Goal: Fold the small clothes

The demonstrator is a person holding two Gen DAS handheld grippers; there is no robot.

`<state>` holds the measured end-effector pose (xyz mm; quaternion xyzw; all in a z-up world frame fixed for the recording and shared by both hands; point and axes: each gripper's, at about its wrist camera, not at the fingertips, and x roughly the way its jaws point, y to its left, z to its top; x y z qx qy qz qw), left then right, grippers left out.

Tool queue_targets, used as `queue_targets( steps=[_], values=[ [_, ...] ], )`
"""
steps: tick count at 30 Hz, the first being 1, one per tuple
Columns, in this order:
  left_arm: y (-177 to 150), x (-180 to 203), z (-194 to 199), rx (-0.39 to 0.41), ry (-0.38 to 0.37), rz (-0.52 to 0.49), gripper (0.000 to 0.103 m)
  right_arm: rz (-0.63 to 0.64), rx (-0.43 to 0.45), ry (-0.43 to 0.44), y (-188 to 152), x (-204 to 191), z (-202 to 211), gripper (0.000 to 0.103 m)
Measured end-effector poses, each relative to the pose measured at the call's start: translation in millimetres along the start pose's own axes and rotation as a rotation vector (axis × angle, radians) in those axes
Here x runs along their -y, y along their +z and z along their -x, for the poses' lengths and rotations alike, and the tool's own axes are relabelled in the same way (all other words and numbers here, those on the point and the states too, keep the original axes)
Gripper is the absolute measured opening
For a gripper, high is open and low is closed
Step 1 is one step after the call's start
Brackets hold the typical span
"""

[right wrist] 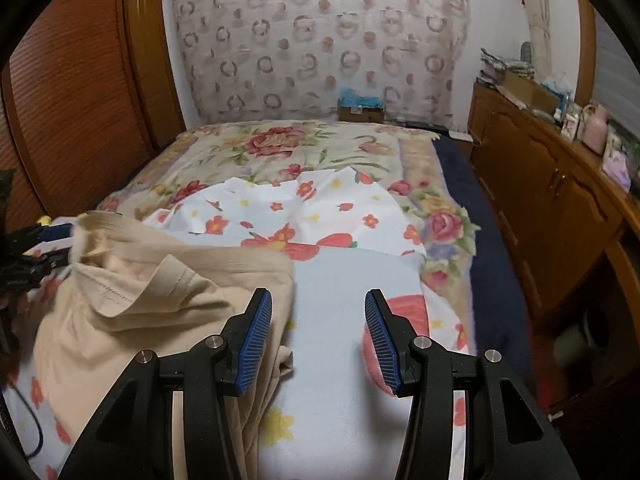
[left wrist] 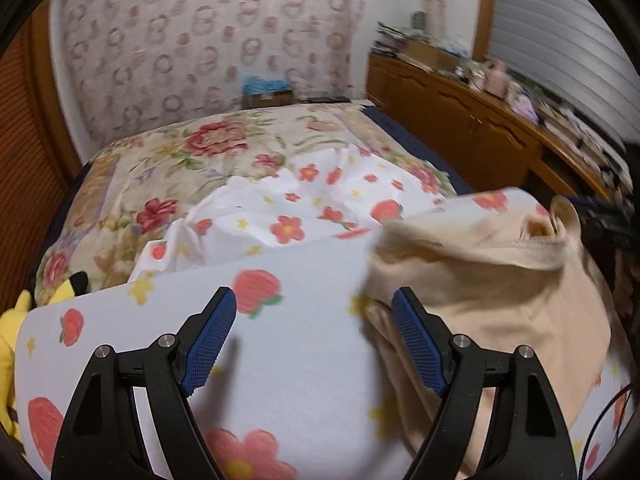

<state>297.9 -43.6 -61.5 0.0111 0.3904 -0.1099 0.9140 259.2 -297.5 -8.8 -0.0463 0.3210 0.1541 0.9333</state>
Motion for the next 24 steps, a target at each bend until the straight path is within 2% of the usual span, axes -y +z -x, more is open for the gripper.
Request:
queue_targets(
  steps=[7, 11, 15, 16, 17, 19, 22, 24],
  values=[
    [1.0, -0.9, 9.2, 0.018, -0.031, 0.007, 0.081, 0.063, 0.015, 0.107, -2.5, -15.4, 11.3, 0.050],
    [0.1, 7.0, 15.1, 0.018, -0.054, -0.008, 0.081, 0.120, 0.011, 0.134, -0.2, -18.3, 11.8, 0.050],
    [-1.8, 13.4, 19.3, 0.019, -0.073, -0.024, 0.081, 0.156, -0.039, 0.168, 8.3, -16.8, -5.4, 0.050],
    [-1.7, 14.4, 19.8, 0.019, -0.077, -0.025, 0.081, 0.154, -0.047, 0.173, 12.5, -12.9, -12.5, 0.043],
    [-2.3, 15.6, 20.7, 0.018, -0.083, -0.027, 0.081, 0.141, -0.059, 0.184, 14.7, -8.9, -18.1, 0.020],
    [-2.9, 17.7, 20.9, 0.016, -0.089, -0.033, 0.081, 0.111, -0.082, 0.240, 20.9, -3.3, -22.2, 0.006],
    [-4.0, 21.0, 19.5, 0.011, -0.095, -0.041, 0.081, 0.049, -0.058, 0.306, 28.3, 13.2, -17.7, 0.003],
    [-4.5, 21.5, 18.2, 0.010, -0.095, -0.041, 0.081, 0.003, -0.024, 0.288, 29.8, 26.9, -13.0, 0.003]
  ],
)
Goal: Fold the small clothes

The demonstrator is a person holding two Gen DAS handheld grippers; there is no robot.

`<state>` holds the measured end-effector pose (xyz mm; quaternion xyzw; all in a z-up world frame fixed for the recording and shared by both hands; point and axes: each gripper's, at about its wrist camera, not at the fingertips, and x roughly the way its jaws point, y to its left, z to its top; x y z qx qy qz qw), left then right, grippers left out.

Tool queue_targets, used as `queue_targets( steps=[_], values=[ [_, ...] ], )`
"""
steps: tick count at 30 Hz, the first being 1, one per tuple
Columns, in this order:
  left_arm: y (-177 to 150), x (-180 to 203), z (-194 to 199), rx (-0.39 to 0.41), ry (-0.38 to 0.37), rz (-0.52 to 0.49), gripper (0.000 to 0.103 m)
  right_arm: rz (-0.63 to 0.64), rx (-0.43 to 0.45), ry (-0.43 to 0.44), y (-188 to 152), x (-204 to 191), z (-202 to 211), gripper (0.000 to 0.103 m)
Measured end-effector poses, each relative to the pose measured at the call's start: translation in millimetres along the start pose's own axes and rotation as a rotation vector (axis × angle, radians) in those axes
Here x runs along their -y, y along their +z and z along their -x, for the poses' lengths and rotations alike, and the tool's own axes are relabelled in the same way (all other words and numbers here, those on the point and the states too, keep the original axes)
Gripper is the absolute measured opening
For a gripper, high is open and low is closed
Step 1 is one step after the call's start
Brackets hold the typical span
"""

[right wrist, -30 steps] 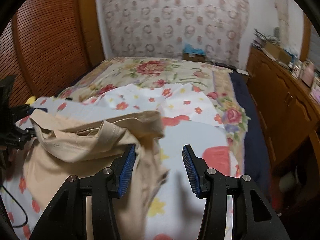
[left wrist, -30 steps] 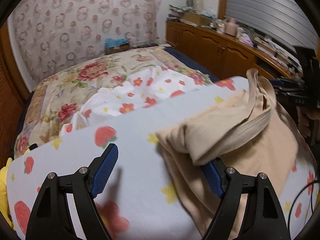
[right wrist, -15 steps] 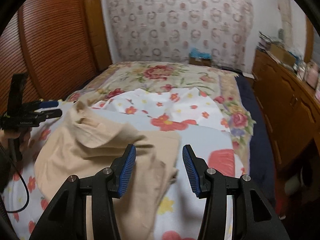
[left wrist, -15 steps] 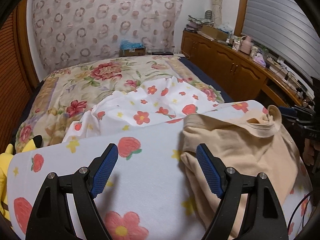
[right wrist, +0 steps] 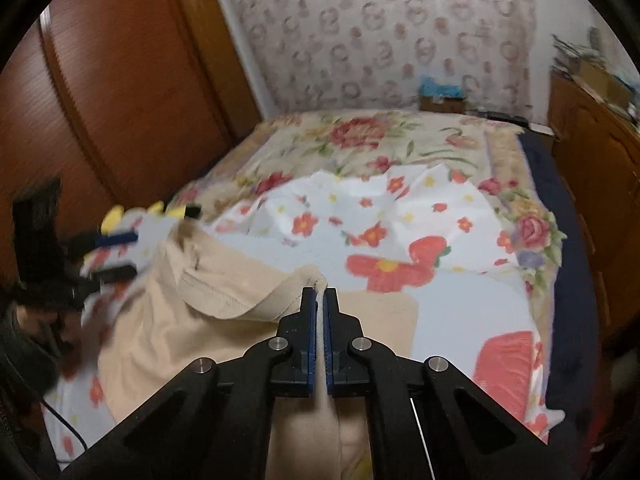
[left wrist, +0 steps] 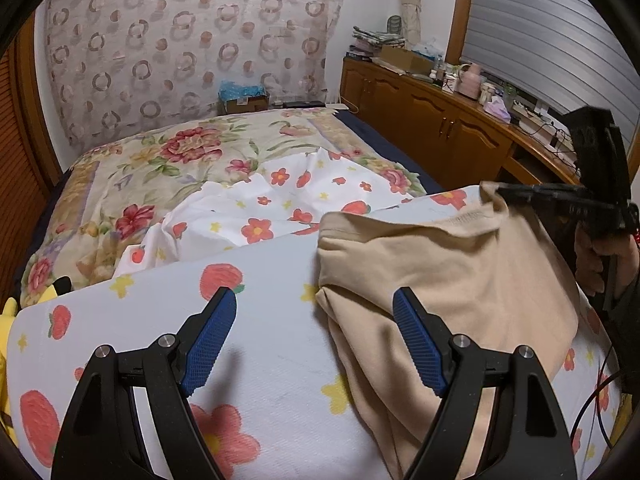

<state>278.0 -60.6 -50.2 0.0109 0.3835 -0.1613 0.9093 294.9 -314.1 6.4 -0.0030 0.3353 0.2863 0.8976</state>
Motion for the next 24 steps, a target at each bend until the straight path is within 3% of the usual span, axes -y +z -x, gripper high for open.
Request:
queue_targets(
  steps=[4, 7, 9, 11, 14, 19, 24],
  values=[
    [-2.0, 1.7, -1.9, -0.006, -0.001, 0.006, 0.081, -0.153, 0.025, -0.146, -4.0, 31.5, 10.9, 0.003],
    [-3.6, 1.7, -4.1, -0.013, -0.001, 0.007, 0.081, -0.168, 0.029, -0.231, -6.6, 43.8, 16.5, 0.006],
    [-4.1, 1.9, -4.8, -0.016, 0.000, 0.005, 0.081, -0.176, 0.014, -0.228, -7.4, 50.7, 19.1, 0.016],
    [-4.3, 1.2, -5.5, -0.020, -0.001, 0.004, 0.081, -0.167, 0.020, -0.245, -9.6, 51.8, 24.0, 0.035],
    [-3.8, 0.6, -9.2, -0.031, -0.004, 0.002, 0.081, -0.131, 0.021, -0.232, -13.5, 42.5, 26.9, 0.050],
    [-2.9, -0.9, -18.2, -0.063, -0.042, 0.010, 0.081, -0.075, 0.000, -0.227, -25.8, 11.1, 21.4, 0.061],
    [-2.3, 2.9, -21.2, -0.079, -0.106, 0.018, 0.076, -0.076, -0.062, -0.248, -35.1, 15.1, 15.8, 0.063]
  ],
)
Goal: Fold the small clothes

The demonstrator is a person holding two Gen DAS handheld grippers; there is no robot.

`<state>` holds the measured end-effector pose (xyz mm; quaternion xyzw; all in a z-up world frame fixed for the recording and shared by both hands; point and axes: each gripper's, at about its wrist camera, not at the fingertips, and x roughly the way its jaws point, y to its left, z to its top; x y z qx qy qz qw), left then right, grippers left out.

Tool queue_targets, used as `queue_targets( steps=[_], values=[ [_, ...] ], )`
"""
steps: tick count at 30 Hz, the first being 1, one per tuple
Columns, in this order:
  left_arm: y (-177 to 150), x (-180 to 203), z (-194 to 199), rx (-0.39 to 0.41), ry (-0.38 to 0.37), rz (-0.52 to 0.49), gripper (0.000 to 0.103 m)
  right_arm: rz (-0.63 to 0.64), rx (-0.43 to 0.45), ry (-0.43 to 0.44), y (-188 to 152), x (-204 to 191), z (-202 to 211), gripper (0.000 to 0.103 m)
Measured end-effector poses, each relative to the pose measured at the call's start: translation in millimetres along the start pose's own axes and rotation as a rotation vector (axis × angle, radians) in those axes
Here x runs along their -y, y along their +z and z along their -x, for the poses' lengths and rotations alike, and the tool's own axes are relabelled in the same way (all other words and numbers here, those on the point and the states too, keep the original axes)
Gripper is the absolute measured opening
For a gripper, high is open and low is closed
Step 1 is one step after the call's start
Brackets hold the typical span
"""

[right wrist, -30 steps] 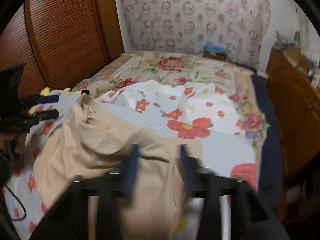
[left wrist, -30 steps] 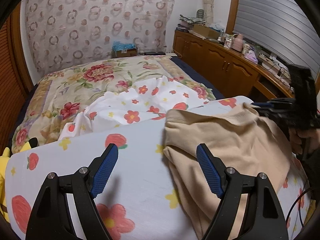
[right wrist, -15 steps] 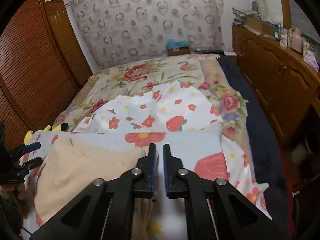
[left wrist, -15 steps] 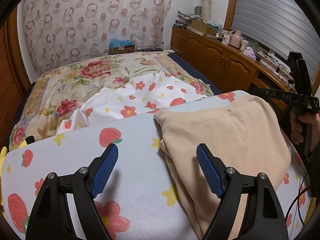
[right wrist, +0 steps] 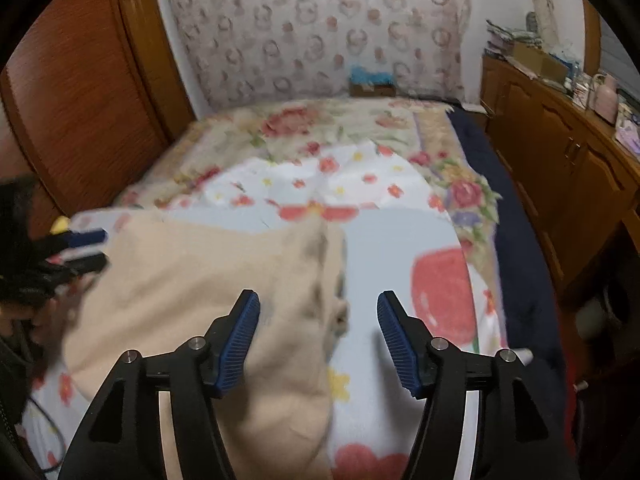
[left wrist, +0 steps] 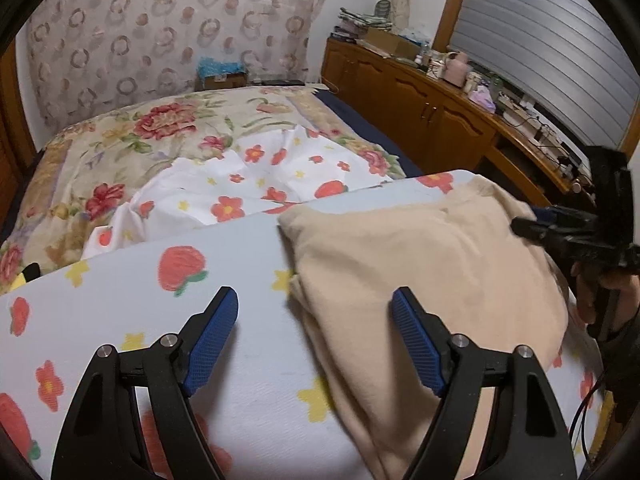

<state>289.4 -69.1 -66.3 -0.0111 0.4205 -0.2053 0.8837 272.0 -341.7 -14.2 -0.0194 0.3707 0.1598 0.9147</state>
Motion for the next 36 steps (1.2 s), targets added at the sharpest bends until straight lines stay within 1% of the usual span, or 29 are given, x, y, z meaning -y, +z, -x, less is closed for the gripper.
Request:
queue_targets(
  steps=[5, 6, 13, 17, 18, 20, 21, 22, 23, 24, 26, 28, 31, 34, 36],
  values=[
    [-3.0, 10.2, -4.8, -0.027, -0.016, -0.036, 0.058, -0.028, -0.027, 0.021, 2.8, 2.7, -7.7, 0.063],
    [-3.8, 10.8, -6.3, -0.034, -0.020, -0.038, 0.057, -0.029, -0.030, 0.023, 3.2, 3.1, -9.2, 0.063],
    [-5.0, 8.5, -12.3, -0.051, -0.027, -0.026, 0.057, -0.036, -0.015, 0.039, -1.5, 0.1, -8.7, 0.063],
    [-5.1, 8.5, -13.0, -0.043, -0.026, -0.030, 0.056, -0.049, -0.012, 0.078, -7.1, 0.6, -8.8, 0.063],
    [-5.1, 8.5, -13.7, -0.040, -0.031, -0.032, 0.053, -0.049, -0.013, 0.083, -7.5, 0.4, -9.0, 0.063],
    [-4.1, 9.4, -14.7, -0.040, -0.062, -0.028, 0.035, -0.046, -0.017, 0.092, -8.7, -0.1, -9.8, 0.063],
    [-3.8, 9.7, -14.4, -0.042, -0.070, -0.026, 0.034, -0.038, -0.020, 0.090, -9.3, -1.8, -10.3, 0.063],
    [-3.2, 10.8, -14.1, -0.043, -0.069, -0.028, 0.025, -0.031, -0.023, 0.089, -9.2, -2.6, -10.7, 0.063],
    [-2.8, 12.1, -13.6, -0.046, -0.079, -0.030, 0.017, -0.027, -0.025, 0.093, -9.6, -4.2, -10.7, 0.053],
    [-2.2, 13.8, -12.3, -0.045, -0.090, -0.028, 0.015, -0.017, -0.030, 0.109, -10.3, -6.6, -11.0, 0.047],
    [-1.2, 17.5, -6.4, -0.029, -0.091, -0.035, 0.013, 0.001, -0.040, 0.143, -10.9, -10.2, -12.4, 0.027],
    [-1.3, 21.1, 3.2, 0.000, -0.099, -0.041, 0.012, 0.013, -0.042, 0.184, -10.4, -9.5, -12.3, 0.018],
    [-0.1, 24.9, 26.0, 0.056, -0.116, -0.037, 0.012, 0.006, -0.023, 0.209, -10.4, -6.4, -6.1, 0.014],
    [-0.9, 29.3, 55.4, 0.121, -0.123, -0.042, 0.012, -0.009, 0.054, 0.235, -8.3, -4.9, 12.6, 0.014],
    [-1.1, 30.1, 74.7, 0.164, -0.120, -0.044, 0.012, 0.008, 0.110, 0.230, -2.9, -12.7, 28.7, 0.013]
  ],
)
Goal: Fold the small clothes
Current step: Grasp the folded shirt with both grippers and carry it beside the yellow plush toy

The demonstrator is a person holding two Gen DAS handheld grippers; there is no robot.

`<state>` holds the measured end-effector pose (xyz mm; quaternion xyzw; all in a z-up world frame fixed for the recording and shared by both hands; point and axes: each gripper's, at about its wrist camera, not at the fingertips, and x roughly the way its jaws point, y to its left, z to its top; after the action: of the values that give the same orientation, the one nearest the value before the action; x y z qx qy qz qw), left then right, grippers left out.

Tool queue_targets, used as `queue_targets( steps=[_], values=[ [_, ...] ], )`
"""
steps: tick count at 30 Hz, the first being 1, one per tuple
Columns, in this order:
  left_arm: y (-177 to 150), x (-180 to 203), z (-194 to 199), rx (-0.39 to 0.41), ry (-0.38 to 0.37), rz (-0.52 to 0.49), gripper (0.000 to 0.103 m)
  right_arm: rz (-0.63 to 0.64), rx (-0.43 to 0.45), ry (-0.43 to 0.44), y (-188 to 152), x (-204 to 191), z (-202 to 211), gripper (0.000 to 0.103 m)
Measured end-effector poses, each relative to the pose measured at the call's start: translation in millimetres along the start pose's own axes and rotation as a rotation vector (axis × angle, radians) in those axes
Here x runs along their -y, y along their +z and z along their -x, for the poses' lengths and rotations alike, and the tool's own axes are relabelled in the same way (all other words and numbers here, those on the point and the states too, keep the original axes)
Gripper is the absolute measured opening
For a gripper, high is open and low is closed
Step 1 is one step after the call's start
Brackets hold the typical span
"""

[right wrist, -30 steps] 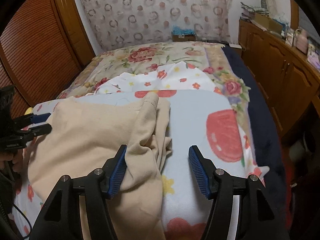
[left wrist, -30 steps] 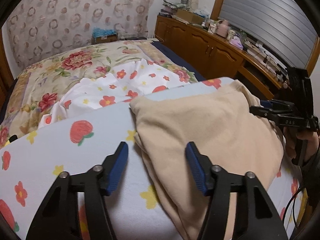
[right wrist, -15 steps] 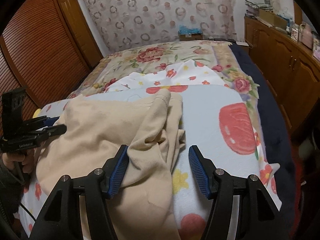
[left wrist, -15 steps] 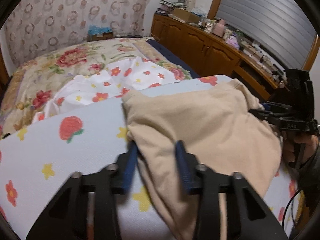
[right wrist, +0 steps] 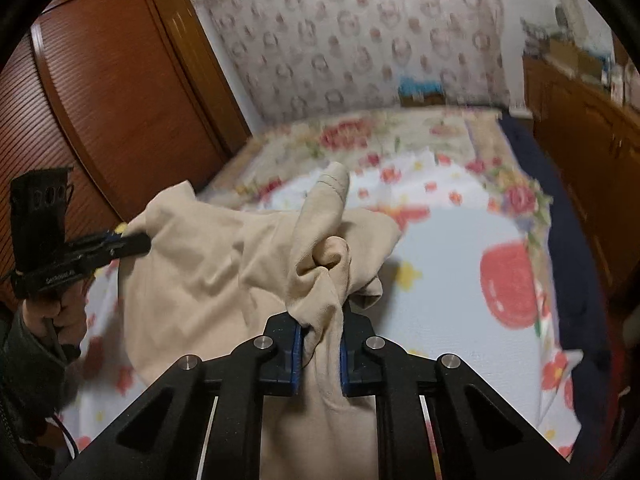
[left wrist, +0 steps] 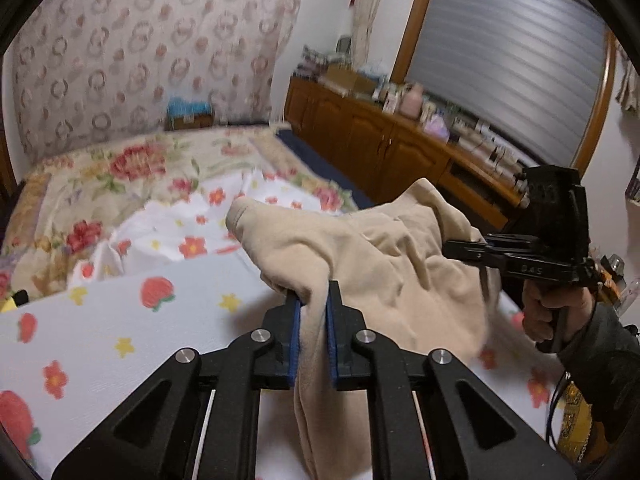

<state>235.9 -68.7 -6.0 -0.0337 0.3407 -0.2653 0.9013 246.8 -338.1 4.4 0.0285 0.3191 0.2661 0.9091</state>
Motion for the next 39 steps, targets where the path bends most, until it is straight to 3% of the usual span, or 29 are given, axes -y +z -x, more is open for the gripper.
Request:
queue_targets(
  steps=[8, 16, 23, 32, 39],
  values=[
    [-8.8, -28.4, 83.4, 0.151, 0.105, 0.035, 0.012, 0.152, 0.072, 0.047, 37.1, -67.3, 6.0, 0.013],
    [-50.6, -93.1, 150.6, 0.232, 0.305, 0.131, 0.012, 0.357, 0.051, 0.118, 74.4, -151.5, -58.8, 0.013],
    [-94.5, -145.8, 162.8, 0.219, 0.457, 0.238, 0.012, 0.521, -0.008, 0.171, 110.0, -234.5, -154.3, 0.013],
    [-135.8, -180.5, 171.7, 0.236, 0.536, 0.373, 0.012, 0.664, -0.065, 0.207, 134.1, -306.4, -251.7, 0.013],
    [-155.8, -184.7, 174.0, 0.219, 0.584, 0.422, 0.012, 0.687, -0.090, 0.265, 139.4, -331.3, -285.7, 0.013]
  ],
)
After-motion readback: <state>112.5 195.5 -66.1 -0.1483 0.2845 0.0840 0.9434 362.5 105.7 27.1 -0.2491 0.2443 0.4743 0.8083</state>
